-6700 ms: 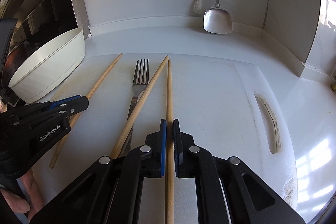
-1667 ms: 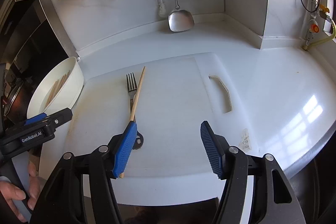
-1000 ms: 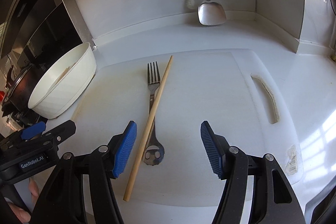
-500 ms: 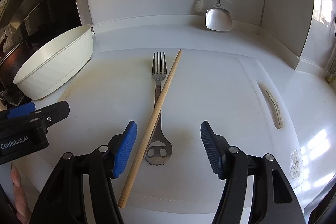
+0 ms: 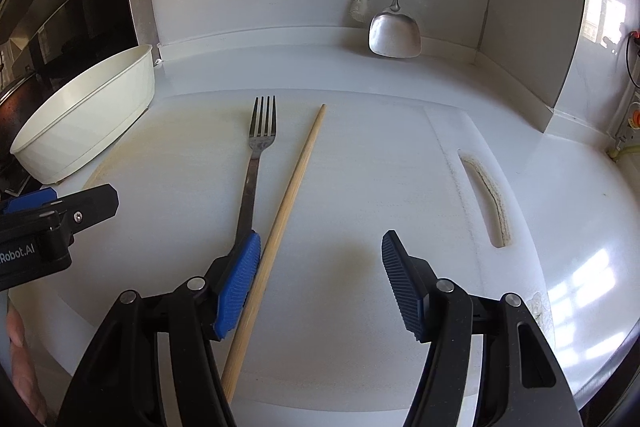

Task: Organize utensils
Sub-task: 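Close the left tool on the fork while the right tool grasps the chopstick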

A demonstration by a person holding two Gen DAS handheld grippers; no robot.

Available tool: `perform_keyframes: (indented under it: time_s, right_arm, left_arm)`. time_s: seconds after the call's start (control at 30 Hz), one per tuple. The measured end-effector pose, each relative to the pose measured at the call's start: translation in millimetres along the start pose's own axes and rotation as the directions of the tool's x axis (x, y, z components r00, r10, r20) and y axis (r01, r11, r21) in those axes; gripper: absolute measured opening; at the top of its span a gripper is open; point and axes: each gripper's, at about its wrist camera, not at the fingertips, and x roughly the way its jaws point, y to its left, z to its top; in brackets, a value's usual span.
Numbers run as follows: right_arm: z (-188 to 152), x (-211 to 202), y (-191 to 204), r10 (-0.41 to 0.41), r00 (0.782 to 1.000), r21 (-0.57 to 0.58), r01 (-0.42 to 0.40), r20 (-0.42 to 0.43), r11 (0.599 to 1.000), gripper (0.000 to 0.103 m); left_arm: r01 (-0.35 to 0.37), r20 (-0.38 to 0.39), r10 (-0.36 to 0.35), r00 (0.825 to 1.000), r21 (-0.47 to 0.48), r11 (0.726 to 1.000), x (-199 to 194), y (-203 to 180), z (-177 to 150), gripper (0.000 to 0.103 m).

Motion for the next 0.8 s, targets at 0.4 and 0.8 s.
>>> perform_keyframes:
  time_s: [0.4,0.8]
  right_arm:
    - [1.3,5.7,-24.6,-0.008,1.0,0.014,0.008,0.002,1.0,0.06]
    - [18.9,21.6,-38.1,0.041,0.999,-0.019,-0.041,-0.012,0.999,0.042]
  left_arm:
    - [0.036,-0.003,-0.036,0.999,0.041,0.999,15.6,-37.6,4.2,0.097]
    - [0.032,-0.016,-0.031,0.999,0.06,0.998,35.4,-66.6,10.9,0.097]
